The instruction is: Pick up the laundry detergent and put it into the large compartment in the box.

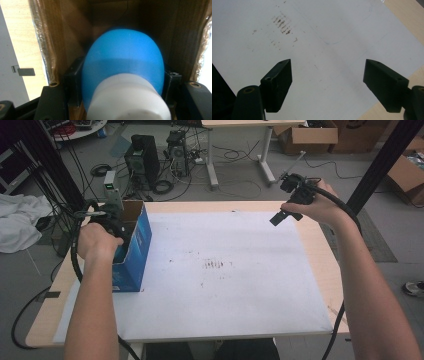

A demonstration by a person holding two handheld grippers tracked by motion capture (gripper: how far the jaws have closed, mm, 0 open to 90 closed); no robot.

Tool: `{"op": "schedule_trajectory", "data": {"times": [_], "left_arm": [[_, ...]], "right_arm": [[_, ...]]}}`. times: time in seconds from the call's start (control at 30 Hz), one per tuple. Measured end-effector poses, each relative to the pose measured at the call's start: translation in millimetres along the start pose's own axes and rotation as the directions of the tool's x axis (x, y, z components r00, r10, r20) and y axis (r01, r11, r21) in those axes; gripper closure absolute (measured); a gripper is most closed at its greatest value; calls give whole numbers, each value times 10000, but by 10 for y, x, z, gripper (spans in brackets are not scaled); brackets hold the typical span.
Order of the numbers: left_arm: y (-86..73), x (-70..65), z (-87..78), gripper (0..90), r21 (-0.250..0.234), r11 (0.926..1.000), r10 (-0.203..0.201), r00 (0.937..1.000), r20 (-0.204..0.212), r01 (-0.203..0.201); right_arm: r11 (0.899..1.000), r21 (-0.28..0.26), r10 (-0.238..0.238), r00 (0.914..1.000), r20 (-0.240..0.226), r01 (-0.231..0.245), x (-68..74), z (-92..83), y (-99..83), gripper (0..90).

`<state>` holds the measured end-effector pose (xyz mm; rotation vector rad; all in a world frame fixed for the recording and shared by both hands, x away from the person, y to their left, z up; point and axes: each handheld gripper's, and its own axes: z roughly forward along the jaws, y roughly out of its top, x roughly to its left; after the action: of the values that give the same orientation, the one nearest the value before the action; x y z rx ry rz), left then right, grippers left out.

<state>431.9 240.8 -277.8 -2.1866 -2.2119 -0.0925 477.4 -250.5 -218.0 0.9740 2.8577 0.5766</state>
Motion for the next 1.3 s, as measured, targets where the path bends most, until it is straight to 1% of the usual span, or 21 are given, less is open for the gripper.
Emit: {"op": "schedule_trajectory", "data": {"times": [0.23,0.27,0.4,0.47,0.6,0.67,0.77,0.9,1.0,1.3], "left_arm": [[-6,1,3,376,13,10000,8,10000,5,-8],[-9,0,3,376,-72,10000,13,10000,-12,-13],[-17,3,4,376,-119,9999,-14,10000,-4,13],[-17,1,1,376,-121,9999,37,10000,-20,-37],[-20,8,2,376,-76,9998,162,9998,-100,-162],[-27,30,4,376,-142,9999,26,10000,-15,-26],[-36,45,15,375,-208,9998,14,10000,54,-13],[-30,18,18,374,-274,9995,156,9999,-61,-158],[-22,3,21,372,-309,9994,172,9998,-114,-176],[-35,33,26,366,-420,9991,-85,10000,-4,85]], "right_arm": [[10000,-41,37,10000,-9,-37,-1,7,-22,232],[10000,-62,43,10000,-29,-43,0,7,-23,232],[10000,-30,58,10000,-9,-58,6,17,-31,232],[9999,-82,69,10000,-42,-69,6,16,-37,232],[10000,-25,83,10000,-54,-83,8,28,-50,233],[10000,-34,78,10000,-32,-78,0,27,-61,233],[9999,-49,119,9999,-36,-120,-4,26,-70,233],[9999,-50,106,9999,-55,-106,-5,29,-70,233],[9999,-69,108,9999,-94,-109,1,35,-68,233],[9999,-69,149,9999,-84,-150,-12,27,-91,233]]}}
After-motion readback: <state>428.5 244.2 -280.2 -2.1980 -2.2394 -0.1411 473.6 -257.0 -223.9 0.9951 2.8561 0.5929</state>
